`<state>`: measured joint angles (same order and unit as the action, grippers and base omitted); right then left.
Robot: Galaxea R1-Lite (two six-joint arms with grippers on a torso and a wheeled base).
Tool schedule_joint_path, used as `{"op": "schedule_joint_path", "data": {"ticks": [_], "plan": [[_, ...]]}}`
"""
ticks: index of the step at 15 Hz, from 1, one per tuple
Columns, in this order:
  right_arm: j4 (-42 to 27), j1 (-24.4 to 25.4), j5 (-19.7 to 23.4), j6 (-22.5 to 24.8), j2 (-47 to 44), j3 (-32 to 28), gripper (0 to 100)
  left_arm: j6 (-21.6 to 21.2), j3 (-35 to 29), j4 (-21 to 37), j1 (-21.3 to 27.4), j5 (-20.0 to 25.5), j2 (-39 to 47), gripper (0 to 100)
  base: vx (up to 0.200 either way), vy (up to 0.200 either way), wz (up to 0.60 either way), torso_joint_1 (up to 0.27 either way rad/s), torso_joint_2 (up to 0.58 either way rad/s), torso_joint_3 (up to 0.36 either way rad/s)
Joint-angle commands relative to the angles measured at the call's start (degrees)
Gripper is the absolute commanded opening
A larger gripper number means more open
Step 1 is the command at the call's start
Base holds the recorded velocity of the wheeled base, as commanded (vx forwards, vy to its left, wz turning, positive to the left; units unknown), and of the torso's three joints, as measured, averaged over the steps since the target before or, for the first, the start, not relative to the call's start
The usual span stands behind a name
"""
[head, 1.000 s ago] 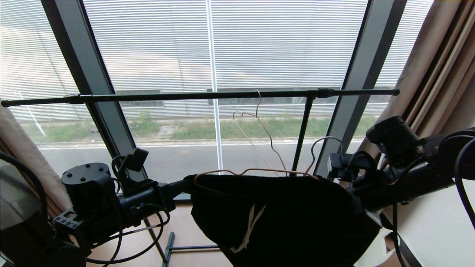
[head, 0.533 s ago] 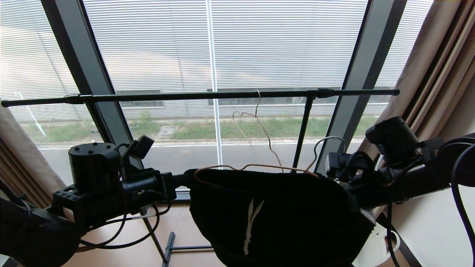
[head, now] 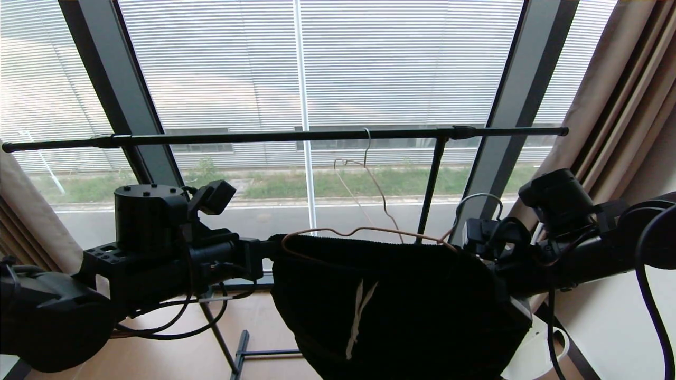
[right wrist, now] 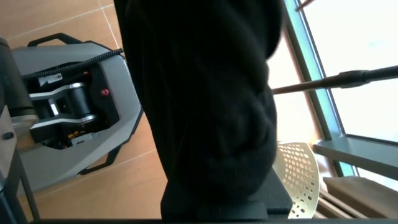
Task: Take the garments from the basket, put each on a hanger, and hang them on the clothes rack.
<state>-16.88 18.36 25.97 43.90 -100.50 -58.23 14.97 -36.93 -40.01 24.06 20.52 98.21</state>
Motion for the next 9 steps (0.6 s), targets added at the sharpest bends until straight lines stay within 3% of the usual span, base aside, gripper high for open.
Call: {"op": "schedule_joint_path", "data": {"ticks": [1, 9], "plan": [[0.2, 0.1, 0.2, 0.0, -0.7, -0.1, 0, -0.7, -2.4, 1.3, 1.1, -1.2, 0.4, 0, 0.000, 0.000, 0.00, 0.000, 0.00, 0.000], [0.2, -0.3, -5.0, 0.3, -0.3, 1.5, 0, -0.8, -2.9, 2.0, -3.3, -1.9, 0.7, 0, 0.000, 0.000, 0.00, 0.000, 0.00, 0.000]]}}
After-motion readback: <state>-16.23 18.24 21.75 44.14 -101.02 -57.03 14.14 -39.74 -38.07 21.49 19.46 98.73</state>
